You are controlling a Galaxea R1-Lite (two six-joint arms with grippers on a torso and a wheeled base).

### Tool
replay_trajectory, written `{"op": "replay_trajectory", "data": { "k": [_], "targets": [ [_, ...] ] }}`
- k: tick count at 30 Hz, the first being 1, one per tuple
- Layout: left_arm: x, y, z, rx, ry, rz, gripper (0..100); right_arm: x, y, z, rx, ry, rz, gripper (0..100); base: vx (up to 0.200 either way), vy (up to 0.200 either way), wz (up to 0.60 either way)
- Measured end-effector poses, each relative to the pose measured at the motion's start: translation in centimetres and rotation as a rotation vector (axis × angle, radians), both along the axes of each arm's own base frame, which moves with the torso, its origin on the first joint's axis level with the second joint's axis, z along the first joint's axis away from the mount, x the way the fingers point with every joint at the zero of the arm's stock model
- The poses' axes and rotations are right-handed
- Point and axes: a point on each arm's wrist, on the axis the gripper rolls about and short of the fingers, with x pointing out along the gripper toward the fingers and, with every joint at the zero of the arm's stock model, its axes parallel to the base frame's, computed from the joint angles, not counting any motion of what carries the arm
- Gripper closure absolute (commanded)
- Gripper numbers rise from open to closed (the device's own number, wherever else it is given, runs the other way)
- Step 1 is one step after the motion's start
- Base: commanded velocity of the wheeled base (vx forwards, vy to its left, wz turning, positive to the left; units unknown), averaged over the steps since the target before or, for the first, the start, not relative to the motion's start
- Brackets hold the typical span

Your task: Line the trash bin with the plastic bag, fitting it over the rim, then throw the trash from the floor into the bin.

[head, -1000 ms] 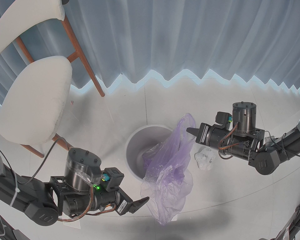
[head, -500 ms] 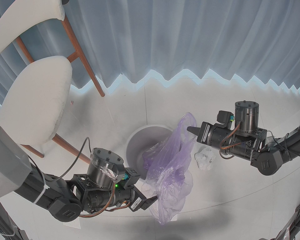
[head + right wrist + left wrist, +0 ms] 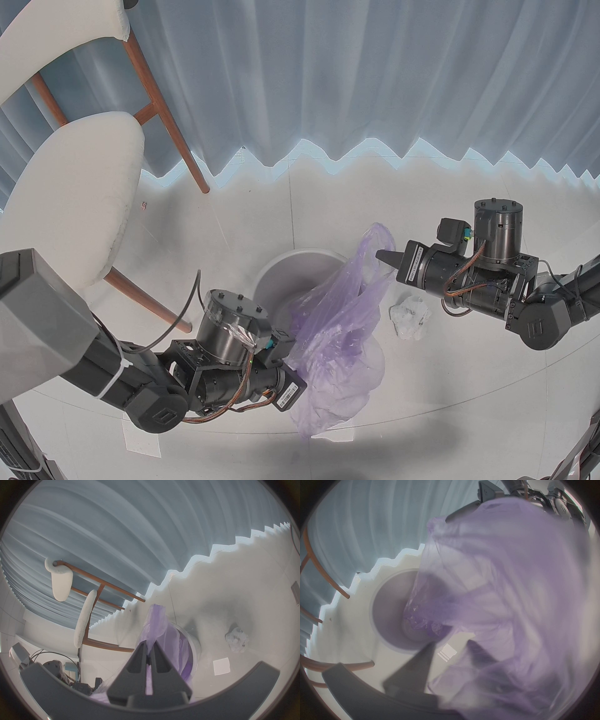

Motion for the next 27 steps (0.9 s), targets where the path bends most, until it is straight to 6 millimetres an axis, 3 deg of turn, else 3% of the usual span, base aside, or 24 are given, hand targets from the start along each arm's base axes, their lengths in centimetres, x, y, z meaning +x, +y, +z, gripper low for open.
{"op": "replay_trajectory", "data": {
  "k": [11,18,27],
  "targets": [
    [3.4,0.5,4.8,-0.210,0.045,0.035,100,0.9,-0.2,2.0,0.021,-0.044,0.020,100,0.000,0.000,0.00],
    [6.3,3.1,8.0,-0.262,0.026,0.101,100,2.2,-1.2,4.3,0.036,-0.046,0.062,100,0.000,0.000,0.00],
    [7.2,6.0,10.1,-0.299,0.075,0.141,100,4.5,-3.2,5.9,0.005,-0.088,0.086,100,0.000,0.000,0.00]
  ]
}}
